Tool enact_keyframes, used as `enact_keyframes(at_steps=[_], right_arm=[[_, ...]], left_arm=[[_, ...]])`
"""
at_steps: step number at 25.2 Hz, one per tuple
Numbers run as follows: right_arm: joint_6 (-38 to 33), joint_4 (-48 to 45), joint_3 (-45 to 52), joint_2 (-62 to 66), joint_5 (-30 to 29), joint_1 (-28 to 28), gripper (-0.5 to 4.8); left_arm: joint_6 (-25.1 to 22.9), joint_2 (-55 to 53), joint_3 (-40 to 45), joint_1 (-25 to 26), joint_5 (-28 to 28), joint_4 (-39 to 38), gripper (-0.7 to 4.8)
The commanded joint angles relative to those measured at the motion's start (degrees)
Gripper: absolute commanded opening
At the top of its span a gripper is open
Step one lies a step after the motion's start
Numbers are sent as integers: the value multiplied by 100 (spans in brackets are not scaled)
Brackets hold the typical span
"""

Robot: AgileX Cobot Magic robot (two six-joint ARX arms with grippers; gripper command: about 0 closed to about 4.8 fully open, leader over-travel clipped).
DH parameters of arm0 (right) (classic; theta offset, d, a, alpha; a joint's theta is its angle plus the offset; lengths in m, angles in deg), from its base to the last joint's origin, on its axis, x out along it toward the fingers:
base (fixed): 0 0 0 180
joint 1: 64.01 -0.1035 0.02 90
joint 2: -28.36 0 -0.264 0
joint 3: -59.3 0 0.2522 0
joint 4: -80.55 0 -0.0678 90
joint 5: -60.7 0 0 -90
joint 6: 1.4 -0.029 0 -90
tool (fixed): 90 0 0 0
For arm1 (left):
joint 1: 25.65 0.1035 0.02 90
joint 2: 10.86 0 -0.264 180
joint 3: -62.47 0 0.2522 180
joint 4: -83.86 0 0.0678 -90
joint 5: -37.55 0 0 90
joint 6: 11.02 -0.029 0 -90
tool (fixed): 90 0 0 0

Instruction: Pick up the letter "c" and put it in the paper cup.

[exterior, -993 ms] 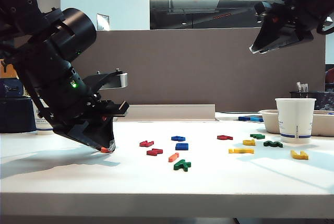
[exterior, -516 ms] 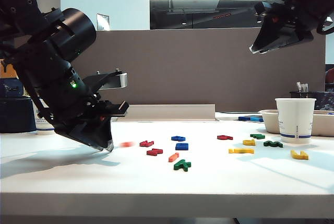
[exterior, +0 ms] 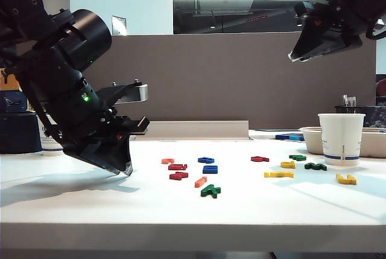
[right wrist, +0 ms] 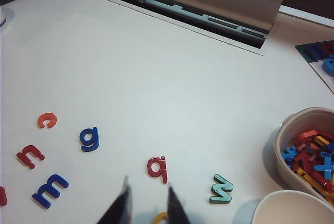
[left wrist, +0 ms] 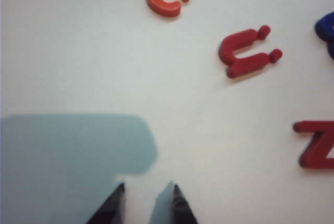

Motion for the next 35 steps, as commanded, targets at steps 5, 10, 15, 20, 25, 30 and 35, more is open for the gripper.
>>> enact_keyframes(at_steps=[5, 10, 15, 20, 25, 30, 35], right_arm=[[17, -31, -22, -87, 28, 0, 85], [17, -31, -22, -87, 28, 0, 85], [17, -33, -22, -85, 33, 0, 85], [17, -33, -22, -85, 52, -2, 85], [15, -33, -22, -85, 136, -2, 85], [15, -31, -22, -85, 136, -2, 85], [15, -28, -22, -87, 133, -2, 85]], left_arm=[[-229, -7, 20, 15, -4, 557, 112], [4, -7, -146, 15, -61, 610, 201], [422, -7, -586, 15, -175, 599, 251], [424, -7, -809, 15, -175, 317, 246], [887, -7, -839, 15, -280, 221, 246], [1338, -9, -850, 15, -323, 221, 246], [1222, -149, -1342, 15, -409, 9, 246]])
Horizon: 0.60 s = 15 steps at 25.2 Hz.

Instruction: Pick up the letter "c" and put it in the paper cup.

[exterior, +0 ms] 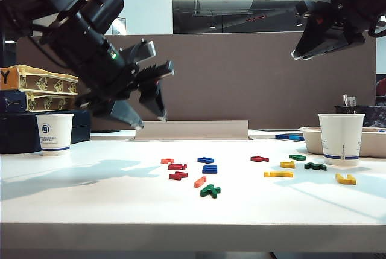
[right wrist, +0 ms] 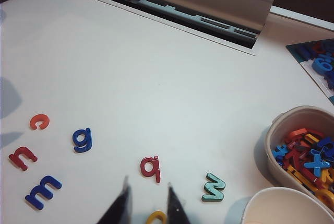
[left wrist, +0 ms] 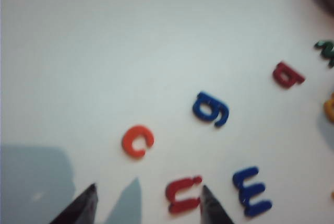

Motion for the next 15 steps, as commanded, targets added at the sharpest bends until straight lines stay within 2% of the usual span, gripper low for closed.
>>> enact_keyframes(at_steps=[1, 5, 9, 13, 15], right_arm=[[15, -70, -22, -24, 9, -2, 85], [15, 7, -22, -24, 9, -2, 85], [17, 37, -20, -22, 11, -2, 85], [17, 61, -20, -22, 11, -2, 85], [20, 61, -20, -22, 13, -2, 85]], left_arm=[[-269, -258, -514, 4, -57, -358, 246], [-518, -634, -920, 2, -170, -566, 246], [-1674, -789, -920, 2, -151, -564, 246], [-2190, -955, -920, 2, -151, -522, 246], [-2262, -1012, -920, 2, -151, -490, 246]])
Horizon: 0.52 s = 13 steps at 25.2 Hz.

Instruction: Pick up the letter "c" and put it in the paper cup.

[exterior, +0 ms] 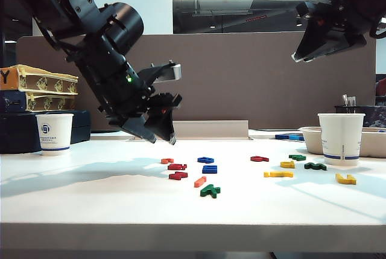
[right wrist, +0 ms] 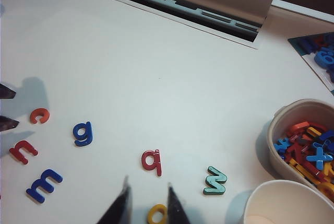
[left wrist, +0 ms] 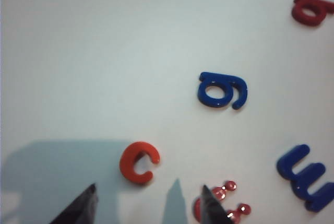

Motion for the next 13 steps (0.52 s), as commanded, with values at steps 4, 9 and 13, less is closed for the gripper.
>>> enact_keyframes(at_steps=[4, 9, 13], right_arm=[[37, -50, -20, -22, 13, -2, 85], [37, -50, -20, -17, 15, 0, 85], [39, -46, -17, -17, 15, 0, 85]], left_arm=[[-179, -109, -33, 7, -26, 313, 246], [-173, -216, -35, 7, -33, 553, 241], [-66, -400, -35, 4, -90, 544, 241]])
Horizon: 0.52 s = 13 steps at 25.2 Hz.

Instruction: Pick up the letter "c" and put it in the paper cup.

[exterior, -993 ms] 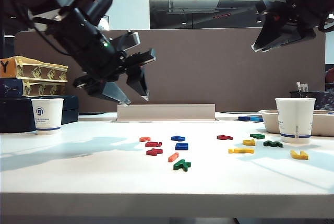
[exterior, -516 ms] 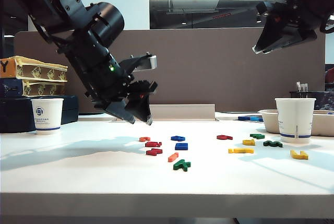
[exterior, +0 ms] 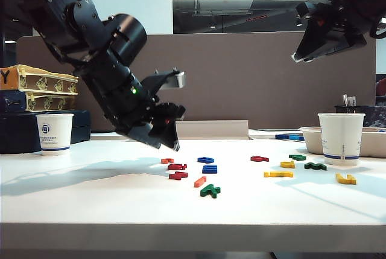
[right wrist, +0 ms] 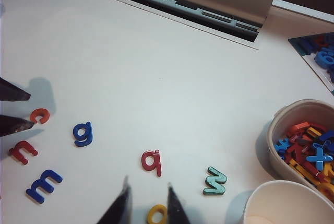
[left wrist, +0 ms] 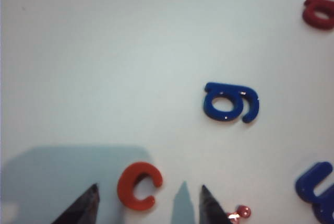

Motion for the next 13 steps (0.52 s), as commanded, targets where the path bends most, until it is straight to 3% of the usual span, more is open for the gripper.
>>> enact_keyframes(at_steps=[1, 11, 13], right_arm=[[31, -44, -17, -17, 13, -2, 85], [37, -28, -17, -15, 15, 0, 85], [37, -28, -17, -15, 15, 0, 85]], left_arm=[[52, -79, -26, 4, -83, 42, 241], [55, -219, -26, 7, -79, 107, 236], [55, -229, -26, 7, -74, 107, 203]])
